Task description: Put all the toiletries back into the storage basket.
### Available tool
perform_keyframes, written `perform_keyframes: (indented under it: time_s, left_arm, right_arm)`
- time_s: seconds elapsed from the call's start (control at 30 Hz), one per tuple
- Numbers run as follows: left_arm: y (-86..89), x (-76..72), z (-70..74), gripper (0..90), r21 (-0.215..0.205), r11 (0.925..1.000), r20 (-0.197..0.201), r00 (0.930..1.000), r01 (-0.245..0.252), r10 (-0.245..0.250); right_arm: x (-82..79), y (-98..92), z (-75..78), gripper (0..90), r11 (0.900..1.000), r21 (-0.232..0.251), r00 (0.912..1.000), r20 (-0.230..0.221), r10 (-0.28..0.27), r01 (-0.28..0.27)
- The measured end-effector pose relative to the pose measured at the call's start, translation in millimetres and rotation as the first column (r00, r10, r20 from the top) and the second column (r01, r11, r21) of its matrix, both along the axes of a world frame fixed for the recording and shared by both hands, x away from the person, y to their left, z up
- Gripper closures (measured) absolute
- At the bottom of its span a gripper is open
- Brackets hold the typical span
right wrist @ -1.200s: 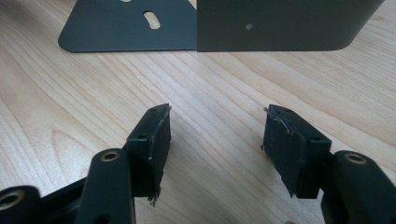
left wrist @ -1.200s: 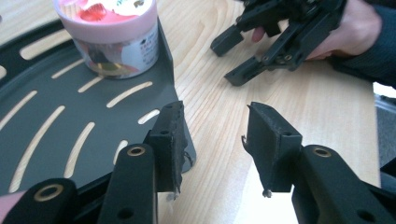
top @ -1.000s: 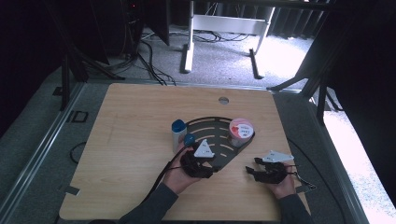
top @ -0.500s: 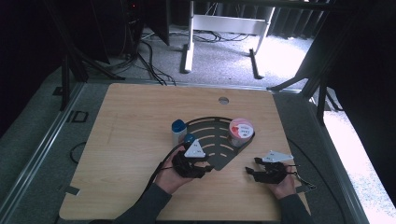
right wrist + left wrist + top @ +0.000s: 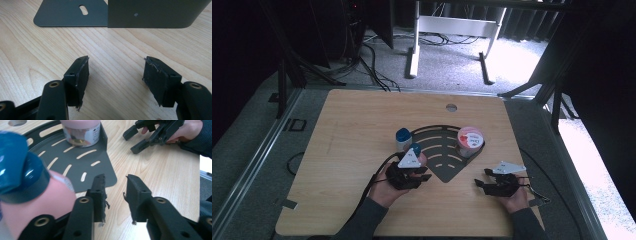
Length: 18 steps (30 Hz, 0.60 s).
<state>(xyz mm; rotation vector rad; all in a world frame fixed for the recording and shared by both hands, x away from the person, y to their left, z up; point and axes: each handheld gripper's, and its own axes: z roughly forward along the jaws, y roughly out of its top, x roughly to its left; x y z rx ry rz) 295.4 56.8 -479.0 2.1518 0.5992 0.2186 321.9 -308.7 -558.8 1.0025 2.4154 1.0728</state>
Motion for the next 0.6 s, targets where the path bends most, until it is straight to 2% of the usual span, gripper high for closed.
perform_keyframes:
  time_s: [0.23,0.37,0.6]
  left_arm:
    - [15.2,3.1,2.1,81.2,0.006,0.9996,0.007,0.9996,-0.026,0.026]
    - [25.6,6.2,2.3,89.3,-0.012,0.9984,0.002,0.9985,-0.055,0.055]
    - [42.3,9.4,7.4,89.9,-0.028,0.9937,0.014,0.9940,-0.109,0.109]
  right_arm:
    - [0.0,0.0,0.0,36.7,1.000,0.000,1.0000,0.000,0.001,-0.001]
    - [0.1,-0.1,0.0,36.7,1.000,-0.001,1.0000,0.000,0.001,-0.001]
    - [0.1,0.0,0.0,36.6,1.000,-0.001,1.0000,0.000,0.001,-0.001]
